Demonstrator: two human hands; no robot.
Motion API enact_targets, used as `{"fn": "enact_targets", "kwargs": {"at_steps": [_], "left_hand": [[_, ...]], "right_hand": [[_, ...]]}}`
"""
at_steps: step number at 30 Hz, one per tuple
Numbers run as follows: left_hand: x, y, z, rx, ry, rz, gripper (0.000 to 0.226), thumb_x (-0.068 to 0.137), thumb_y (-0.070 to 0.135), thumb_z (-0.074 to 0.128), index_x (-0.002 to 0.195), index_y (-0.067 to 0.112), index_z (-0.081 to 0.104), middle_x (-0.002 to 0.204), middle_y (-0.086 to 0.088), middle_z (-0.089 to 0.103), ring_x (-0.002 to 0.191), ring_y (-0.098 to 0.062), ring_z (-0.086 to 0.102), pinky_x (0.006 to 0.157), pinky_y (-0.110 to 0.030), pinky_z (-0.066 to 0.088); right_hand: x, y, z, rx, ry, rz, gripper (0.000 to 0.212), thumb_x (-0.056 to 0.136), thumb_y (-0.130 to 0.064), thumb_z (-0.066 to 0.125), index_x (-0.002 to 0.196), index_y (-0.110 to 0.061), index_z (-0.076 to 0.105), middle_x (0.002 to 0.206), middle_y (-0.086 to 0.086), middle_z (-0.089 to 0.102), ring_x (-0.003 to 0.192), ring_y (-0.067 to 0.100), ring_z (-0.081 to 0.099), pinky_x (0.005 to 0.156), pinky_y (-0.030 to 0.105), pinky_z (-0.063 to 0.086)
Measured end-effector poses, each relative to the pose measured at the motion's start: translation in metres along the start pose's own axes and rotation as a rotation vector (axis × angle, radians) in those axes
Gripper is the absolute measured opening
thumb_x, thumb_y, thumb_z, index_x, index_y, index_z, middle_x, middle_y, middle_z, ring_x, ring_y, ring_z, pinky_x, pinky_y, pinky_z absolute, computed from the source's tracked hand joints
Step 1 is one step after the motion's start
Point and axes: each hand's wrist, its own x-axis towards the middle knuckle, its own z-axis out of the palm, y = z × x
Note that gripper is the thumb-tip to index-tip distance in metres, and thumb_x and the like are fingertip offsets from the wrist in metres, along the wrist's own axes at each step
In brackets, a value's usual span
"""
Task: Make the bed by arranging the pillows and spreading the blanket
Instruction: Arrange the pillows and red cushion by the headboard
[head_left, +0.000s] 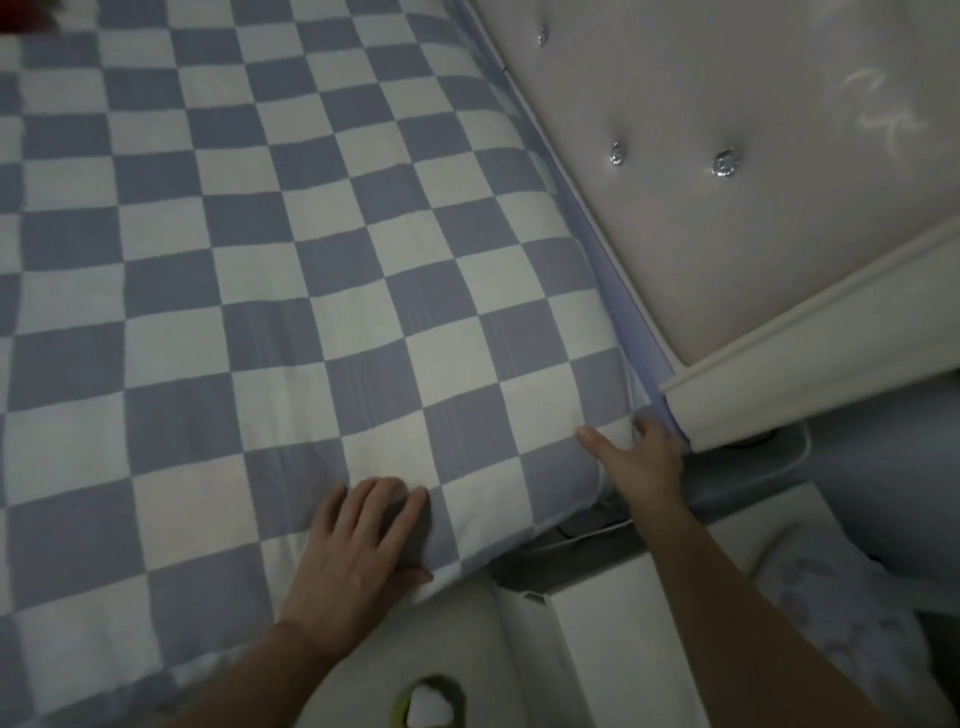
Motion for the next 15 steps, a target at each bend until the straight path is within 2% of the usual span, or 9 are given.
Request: {"fn": "enact_targets", "kwargs": {"at_steps": [2,4,6,8,10,13,15], "left_hand": [[0.006,-0.006,-0.004,0.009,0.0,-0.021,0.066,0.076,0.055,0.039,0.125,0.011,0.044,0.116,-0.014,0.049,0.102,-0.03,0.045,0.087,-0.046,0.045],[0.013,-0.006,-0.007,0.028,-0.02,-0.034,0.063,0.076,0.052,0.04,0.122,0.009,0.046,0.111,-0.013,0.051,0.095,-0.029,0.05,0.079,-0.041,0.051],[0.024,-0.005,-0.008,0.038,-0.03,-0.028,0.056,0.077,0.047,0.042,0.116,0.008,0.05,0.102,-0.012,0.056,0.083,-0.028,0.057,0.072,-0.036,0.051],[0.035,-0.006,-0.009,0.037,-0.043,0.02,0.043,0.078,0.042,0.044,0.106,0.01,0.052,0.088,-0.009,0.06,0.07,-0.026,0.055,0.062,-0.032,0.048],[0.049,-0.006,-0.007,0.074,-0.082,0.077,0.036,0.072,0.039,0.058,0.096,0.012,0.051,0.075,-0.008,0.059,0.059,-0.024,0.053,0.053,-0.03,0.044],[0.071,0.003,-0.014,0.136,-0.234,0.038,0.062,0.043,0.039,0.086,0.092,0.01,0.061,0.067,-0.009,0.062,0.051,-0.024,0.058,0.047,-0.026,0.045],[0.082,0.008,-0.017,0.087,-0.273,-0.029,0.056,0.049,0.03,0.087,0.097,0.01,0.066,0.073,-0.009,0.066,0.056,-0.025,0.063,0.049,-0.026,0.05]], "right_hand": [[0.0,-0.002,0.005,-0.023,0.014,-0.009,0.108,0.034,-0.077,0.062,0.121,-0.013,0.055,0.126,0.015,0.055,0.114,0.034,0.052,0.097,0.049,0.045],[-0.004,-0.011,0.009,0.015,0.023,-0.005,0.104,0.034,-0.073,0.066,0.117,-0.011,0.056,0.12,0.014,0.059,0.108,0.034,0.056,0.093,0.049,0.048],[-0.012,-0.025,0.01,0.112,-0.014,0.037,0.088,0.054,-0.051,0.079,0.124,-0.008,0.046,0.122,0.015,0.057,0.107,0.034,0.057,0.092,0.045,0.048],[-0.011,-0.033,0.013,0.191,-0.103,0.062,0.075,0.072,-0.031,0.077,0.13,-0.007,0.036,0.126,0.016,0.052,0.11,0.034,0.054,0.089,0.036,0.045],[-0.015,-0.042,0.011,0.23,-0.122,0.033,0.066,0.079,-0.025,0.071,0.131,-0.008,0.035,0.127,0.016,0.051,0.108,0.033,0.053,0.084,0.035,0.043],[-0.032,-0.048,-0.004,0.14,-0.05,-0.108,0.06,0.083,-0.026,0.066,0.132,-0.015,0.033,0.125,0.016,0.053,0.103,0.033,0.054,0.085,0.038,0.044],[-0.043,-0.045,-0.021,-0.097,0.031,-0.339,0.051,0.089,-0.027,0.058,0.134,-0.023,0.034,0.12,0.016,0.057,0.102,0.037,0.056,0.086,0.043,0.045]]}}
